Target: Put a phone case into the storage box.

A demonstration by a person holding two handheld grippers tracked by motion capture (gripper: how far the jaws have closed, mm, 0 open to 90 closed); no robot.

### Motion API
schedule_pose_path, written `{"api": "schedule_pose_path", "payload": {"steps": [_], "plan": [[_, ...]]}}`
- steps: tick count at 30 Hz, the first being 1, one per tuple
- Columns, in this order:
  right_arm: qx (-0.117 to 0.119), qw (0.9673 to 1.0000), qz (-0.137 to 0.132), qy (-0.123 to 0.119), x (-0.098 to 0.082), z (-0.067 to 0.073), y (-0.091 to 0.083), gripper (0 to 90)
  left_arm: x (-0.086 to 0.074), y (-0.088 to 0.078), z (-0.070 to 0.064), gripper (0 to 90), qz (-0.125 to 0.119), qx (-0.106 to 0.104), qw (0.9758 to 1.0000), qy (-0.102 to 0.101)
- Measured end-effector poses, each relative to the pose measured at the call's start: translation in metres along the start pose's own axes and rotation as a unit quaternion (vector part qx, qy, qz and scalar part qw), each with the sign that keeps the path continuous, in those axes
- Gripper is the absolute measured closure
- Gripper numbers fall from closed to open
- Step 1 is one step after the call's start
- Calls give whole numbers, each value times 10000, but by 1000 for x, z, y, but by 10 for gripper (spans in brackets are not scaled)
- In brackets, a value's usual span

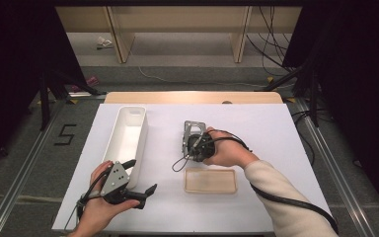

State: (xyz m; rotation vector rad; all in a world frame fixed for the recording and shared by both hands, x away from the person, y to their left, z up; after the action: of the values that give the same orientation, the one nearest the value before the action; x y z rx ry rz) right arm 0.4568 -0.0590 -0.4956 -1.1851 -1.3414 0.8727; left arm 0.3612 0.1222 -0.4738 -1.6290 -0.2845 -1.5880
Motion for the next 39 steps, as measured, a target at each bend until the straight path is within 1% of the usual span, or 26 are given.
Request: {"api": "schedule_pose_path", "payload": {"steps": [1, 2, 3, 6, 10, 12, 13, 15, 16, 17, 19, 20, 21, 22, 23, 24, 25, 28, 29, 31, 33, 36, 38, 39], "plan": [[3, 9999, -108, 64, -1, 1, -2, 893, 0, 0, 0, 14, 11, 6, 10000, -14], [-49, 9998, -189, 68, -4, 1, -5, 893, -1, 0, 0, 15, 18, 14, 10000, -29], [-94, 9994, -328, 98, -5, 2, -7, 893, -1, 0, 0, 18, 21, 8, 10000, -32], [-97, 9976, -655, 205, -12, 7, -13, 894, -1, 2, 1, 21, 18, 28, 10000, -37], [-53, 9939, -1037, 364, -23, 17, -18, 893, -1, 5, 1, 32, 39, 23, 10000, -81], [-42, 9921, -1203, 357, -27, 22, -20, 893, 1, 7, 1, 40, 29, 14, 9999, -142], [-31, 9907, -1300, 399, -29, 26, -21, 893, 2, 8, 0, 48, 40, 15, 9999, -167], [13, 9888, -1426, 435, -32, 32, -23, 893, 4, 10, 0, 65, 94, 25, 9998, -174], [1, 9882, -1464, 452, -34, 35, -24, 893, 5, 12, -1, 74, 115, 1, 9998, -184], [9, 9884, -1466, 400, -35, 39, -24, 893, 6, 15, -2, 87, 189, -3, 9996, -193], [-4, 9880, -1493, 388, -37, 44, -26, 893, 6, 19, -1, 125, 391, 44, 9989, -258], [-7, 9880, -1499, 380, -37, 47, -27, 893, 7, 22, -1, 145, 453, 30, 9984, -324], [-33, 9878, -1521, 328, -37, 49, -28, 893, 9, 25, -1, 145, 478, -25, 9980, -404], [-29, 9876, -1535, 325, -38, 54, -29, 893, 11, 28, -1, 150, 521, -67, 9974, -484], [-29, 9876, -1535, 325, -38, 54, -29, 893, 13, 32, 0, 150, 577, -76, 9968, -548], [-24, 9878, -1527, 297, -38, 56, -30, 893, 16, 36, 1, 151, 598, -116, 9964, -585], [-64, 9873, -1563, 261, -37, 56, -30, 893, 21, 40, 1, 153, 598, -155, 9962, -611], [-51, 9875, -1551, 279, -38, 61, -32, 893, 35, 53, 6, 155, 749, -192, 9948, -663], [-35, 9869, -1592, 276, -37, 63, -32, 893, 40, 58, 8, 161, 766, -216, 9943, -707], [-28, 9870, -1591, 243, -37, 66, -32, 893, 52, 68, 11, 169, 807, -308, 9927, -839], [-24, 9871, -1579, 246, -38, 68, -32, 893, 61, 79, 15, 179, 902, -303, 9911, -936], [-31, 9867, -1609, 225, -37, 70, -34, 893, 72, 94, 19, 190, 1093, -302, 9889, -964], [-62, 9868, -1604, 214, -36, 70, -35, 893, 77, 103, 20, 201, 1235, -335, 9867, -1004], [-53, 9867, -1618, 165, -35, 70, -36, 893, 79, 108, 21, 213, 1303, -351, 9854, -1039]]}}
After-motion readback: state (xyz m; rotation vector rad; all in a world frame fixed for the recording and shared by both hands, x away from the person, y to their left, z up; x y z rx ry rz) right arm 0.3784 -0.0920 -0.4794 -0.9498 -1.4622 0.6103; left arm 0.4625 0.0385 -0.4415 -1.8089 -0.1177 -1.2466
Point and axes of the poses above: each handheld gripper's, and its own axes: y roughly forward along the jaws, x roughly out of its top, z roughly to its left, the point moved 9 cm from there along y, roughly forward along the jaws, and after that the axes turned 4 degrees about y, right-handed, at the moved point
